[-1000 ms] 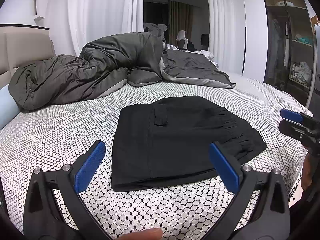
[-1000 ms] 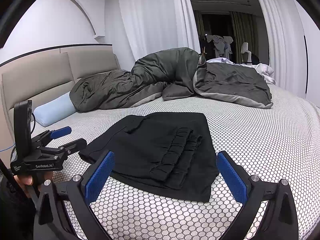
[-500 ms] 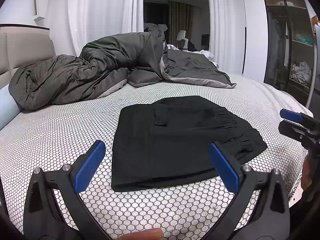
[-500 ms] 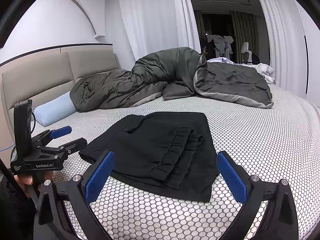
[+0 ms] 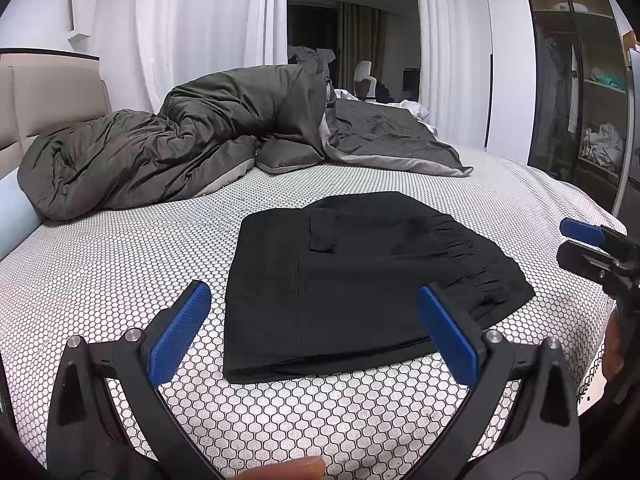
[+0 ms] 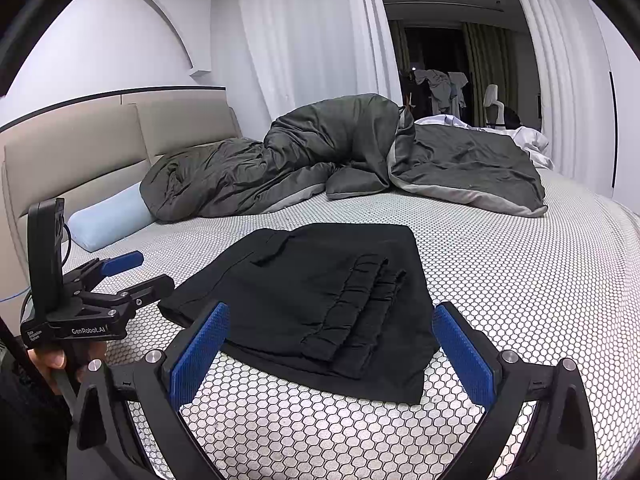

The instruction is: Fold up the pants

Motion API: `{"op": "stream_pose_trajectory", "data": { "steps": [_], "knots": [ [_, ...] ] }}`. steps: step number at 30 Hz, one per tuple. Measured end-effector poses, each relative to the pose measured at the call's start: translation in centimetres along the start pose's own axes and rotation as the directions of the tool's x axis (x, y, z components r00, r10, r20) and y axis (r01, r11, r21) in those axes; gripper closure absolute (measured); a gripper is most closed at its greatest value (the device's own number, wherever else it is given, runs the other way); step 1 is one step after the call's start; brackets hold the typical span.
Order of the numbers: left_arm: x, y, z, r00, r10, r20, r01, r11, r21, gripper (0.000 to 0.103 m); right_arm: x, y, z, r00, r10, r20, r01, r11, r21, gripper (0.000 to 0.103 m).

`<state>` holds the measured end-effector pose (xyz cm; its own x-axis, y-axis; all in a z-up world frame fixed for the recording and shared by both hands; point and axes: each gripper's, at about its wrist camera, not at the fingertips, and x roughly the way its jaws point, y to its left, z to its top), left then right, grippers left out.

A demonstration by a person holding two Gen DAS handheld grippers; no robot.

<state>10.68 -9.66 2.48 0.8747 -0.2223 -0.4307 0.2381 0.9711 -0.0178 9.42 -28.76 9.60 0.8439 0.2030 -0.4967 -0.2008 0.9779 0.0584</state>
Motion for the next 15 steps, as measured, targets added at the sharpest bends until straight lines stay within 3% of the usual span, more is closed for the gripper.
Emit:
{"op": "stream_pose_trajectory", "data": {
  "steps": [15],
  "knots": [
    [-0.11,-0.16,0.19,1.0,-0.001,0.005,0.001,1.0,0.0,0.001,0.18,-0.17,-0.11,1.0,0.004,-0.001,-0.004,1.0,-0.006,0.0]
  ]
}}
